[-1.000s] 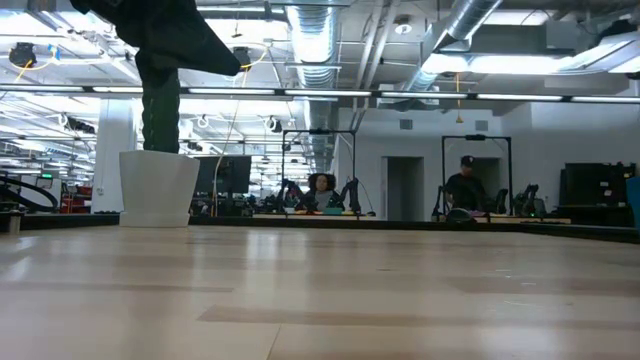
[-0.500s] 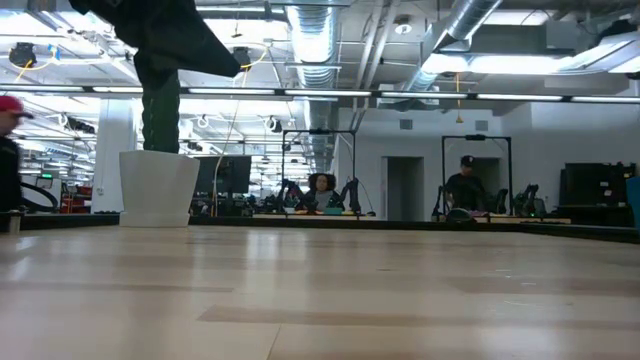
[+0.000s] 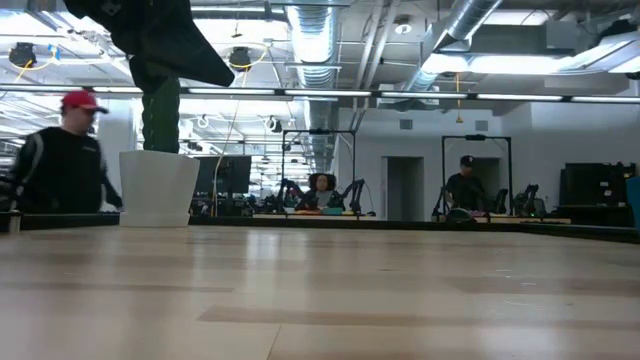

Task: Fold microfiber towels
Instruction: Put the folded orange microfiber towel into the blue bin

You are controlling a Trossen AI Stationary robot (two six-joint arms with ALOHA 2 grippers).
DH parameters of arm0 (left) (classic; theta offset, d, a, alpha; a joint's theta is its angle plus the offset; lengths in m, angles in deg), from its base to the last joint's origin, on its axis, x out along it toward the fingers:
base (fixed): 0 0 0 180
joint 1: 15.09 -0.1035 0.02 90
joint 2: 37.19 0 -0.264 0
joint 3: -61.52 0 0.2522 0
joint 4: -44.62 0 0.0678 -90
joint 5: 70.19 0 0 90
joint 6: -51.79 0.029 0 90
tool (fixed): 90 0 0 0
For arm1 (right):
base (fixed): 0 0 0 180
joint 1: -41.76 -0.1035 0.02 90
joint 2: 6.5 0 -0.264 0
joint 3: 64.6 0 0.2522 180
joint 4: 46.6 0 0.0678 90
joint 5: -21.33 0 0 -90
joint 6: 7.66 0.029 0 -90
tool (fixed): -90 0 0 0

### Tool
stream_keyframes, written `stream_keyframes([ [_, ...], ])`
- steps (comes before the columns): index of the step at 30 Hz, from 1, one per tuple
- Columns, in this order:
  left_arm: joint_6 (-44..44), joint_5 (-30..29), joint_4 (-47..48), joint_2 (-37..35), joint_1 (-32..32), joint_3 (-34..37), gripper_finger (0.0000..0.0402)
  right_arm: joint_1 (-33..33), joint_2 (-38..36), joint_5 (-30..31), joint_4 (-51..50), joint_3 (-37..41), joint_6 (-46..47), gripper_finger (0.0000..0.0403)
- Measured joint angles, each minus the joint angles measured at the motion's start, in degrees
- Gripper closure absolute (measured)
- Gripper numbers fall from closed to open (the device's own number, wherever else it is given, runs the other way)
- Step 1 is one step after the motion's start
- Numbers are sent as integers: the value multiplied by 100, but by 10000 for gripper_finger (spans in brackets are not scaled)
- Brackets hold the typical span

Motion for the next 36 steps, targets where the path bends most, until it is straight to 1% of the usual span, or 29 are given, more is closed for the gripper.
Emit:
stream_keyframes([
  [3, 0, -2, 3, 1, 0, 0, 401, 138, 451, 7, 428, 2, -96, 347],
  [7, -41, -6, 9, 0, 0, 0, 401, 358, 593, -262, 655, -8, -477, 362],
  [10, -81, -18, 9, 1, 0, 0, 401, 504, 364, -314, 602, -1, -1005, 372],
  [13, -83, -4, 11, -1, 0, 0, 401, 554, -150, 14, 169, 0, -1249, 381],
  [16, -83, -1, 14, 1, 0, 0, 401, 482, -560, 453, -322, 0, -1240, 384],
  [19, -83, 0, 16, 1, 0, 0, 401, 436, -721, 432, -916, 0, -1044, 383],
  [21, -83, -2, 19, 1, 0, 0, 401, 450, -697, 363, -1036, 111, -884, 382],
  [24, -79, 2, 22, 1, 0, 0, 401, 427, -695, 339, -511, 368, -894, 382],
  [28, -76, 67, 72, 1, 0, 0, 401, 334, -691, 338, 223, 472, -1275, 380],
  [31, -75, 88, 135, 1, -11, 0, 401, 317, -691, -302, 505, 476, -1407, 367],
  [33, -79, 92, 149, 1, -11, 0, 401, 232, -691, -539, 664, 451, -1460, 357],
  [36, -79, 94, 149, 1, -11, 0, 401, -55, -693, -315, 542, 238, -1336, 347],
])
